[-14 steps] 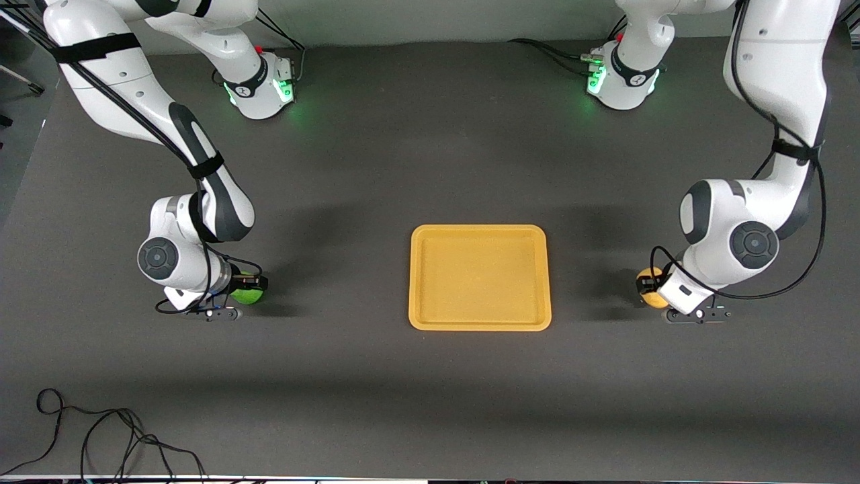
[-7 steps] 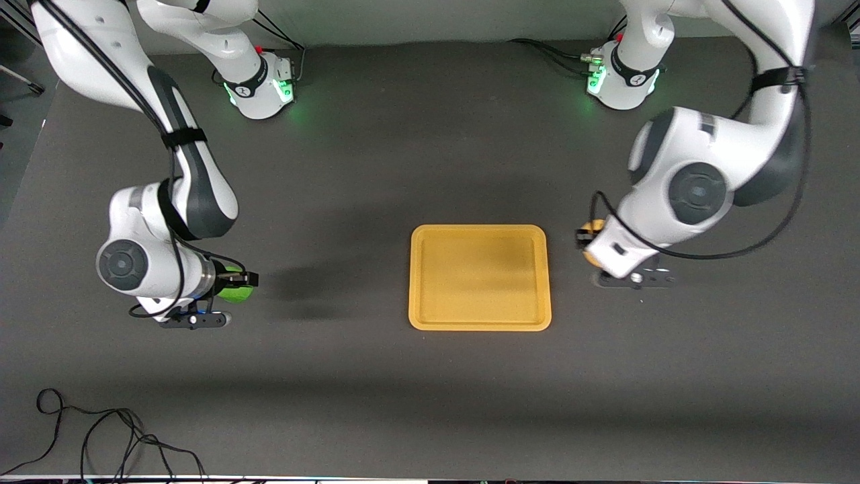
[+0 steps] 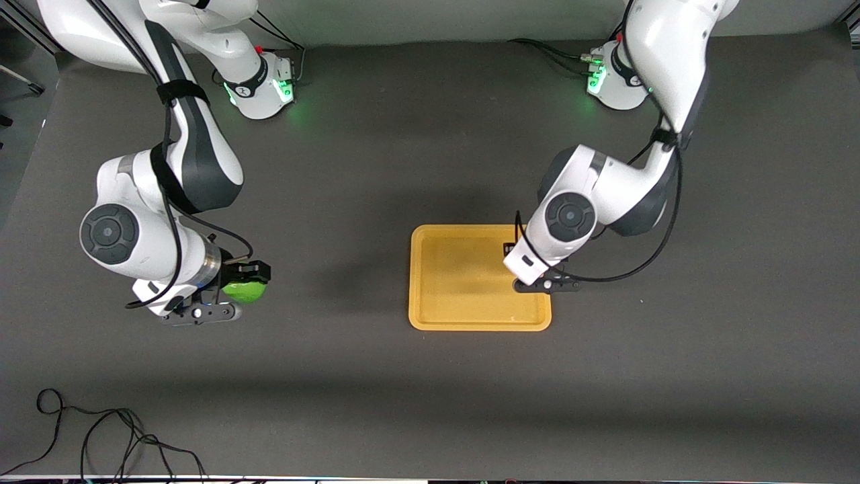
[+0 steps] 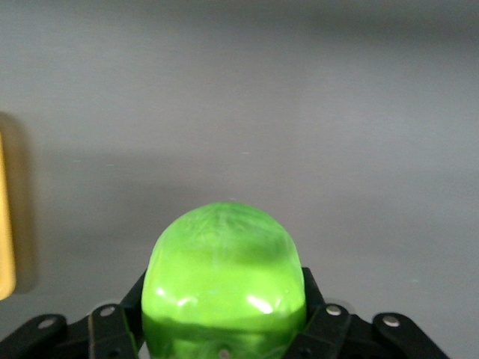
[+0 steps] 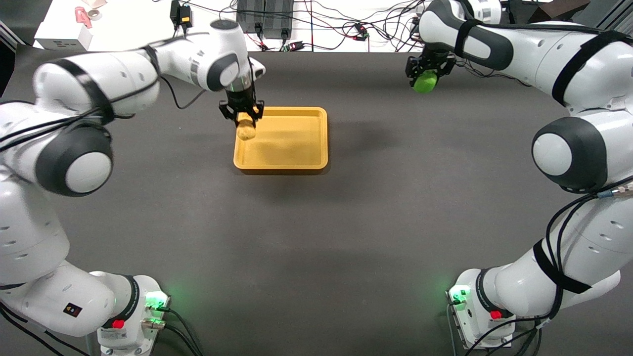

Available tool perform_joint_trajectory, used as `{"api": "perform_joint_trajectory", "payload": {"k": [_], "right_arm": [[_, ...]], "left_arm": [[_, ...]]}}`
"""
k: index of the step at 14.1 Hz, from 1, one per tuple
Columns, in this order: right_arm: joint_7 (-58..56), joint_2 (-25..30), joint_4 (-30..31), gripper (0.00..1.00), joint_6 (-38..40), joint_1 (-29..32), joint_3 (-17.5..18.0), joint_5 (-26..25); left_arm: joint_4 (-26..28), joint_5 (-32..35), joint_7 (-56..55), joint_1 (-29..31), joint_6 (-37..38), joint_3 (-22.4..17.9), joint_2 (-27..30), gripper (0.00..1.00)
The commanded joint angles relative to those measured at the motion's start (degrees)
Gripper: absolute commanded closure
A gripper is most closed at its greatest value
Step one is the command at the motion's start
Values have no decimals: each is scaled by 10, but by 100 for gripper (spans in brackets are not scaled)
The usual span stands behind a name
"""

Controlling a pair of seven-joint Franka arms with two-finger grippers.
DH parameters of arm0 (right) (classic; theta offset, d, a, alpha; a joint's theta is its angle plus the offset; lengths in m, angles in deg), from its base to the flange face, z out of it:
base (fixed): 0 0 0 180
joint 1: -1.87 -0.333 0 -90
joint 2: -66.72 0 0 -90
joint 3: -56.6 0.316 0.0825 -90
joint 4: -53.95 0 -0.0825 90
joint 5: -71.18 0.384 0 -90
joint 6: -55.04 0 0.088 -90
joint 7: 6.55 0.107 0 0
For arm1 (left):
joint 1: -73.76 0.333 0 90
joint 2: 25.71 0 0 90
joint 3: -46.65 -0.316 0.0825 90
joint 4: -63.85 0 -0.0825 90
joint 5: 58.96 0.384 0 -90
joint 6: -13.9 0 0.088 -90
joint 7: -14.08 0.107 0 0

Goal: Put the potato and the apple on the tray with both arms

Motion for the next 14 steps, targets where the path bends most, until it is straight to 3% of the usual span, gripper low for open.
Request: {"api": "perform_joint_trajectory", "payload": {"k": [1, 4, 6, 7, 10, 14], "right_arm": [[11, -12, -38, 60, 3, -31, -4, 46], [66, -61, -98, 60, -4, -64, -3, 79], [127, -99, -138, 61, -6, -89, -4, 79], [146, -113, -153, 61, -6, -98, -4, 74], [152, -124, -161, 61, -6, -101, -4, 74], [192, -134, -160, 62, -31, -126, -4, 73]], "left_arm": [[-11, -1, -19, -10, -12, -8, -20, 56], [-11, 1, -31, -18, -53, -9, -49, 46], [-11, 2, -31, -18, -53, -9, -50, 14], [-12, 2, -24, -17, -54, -9, -52, 3], [-13, 10, -22, -10, -41, -9, -43, 0], [-21, 0, 40, 39, 57, -9, 56, 0]]}}
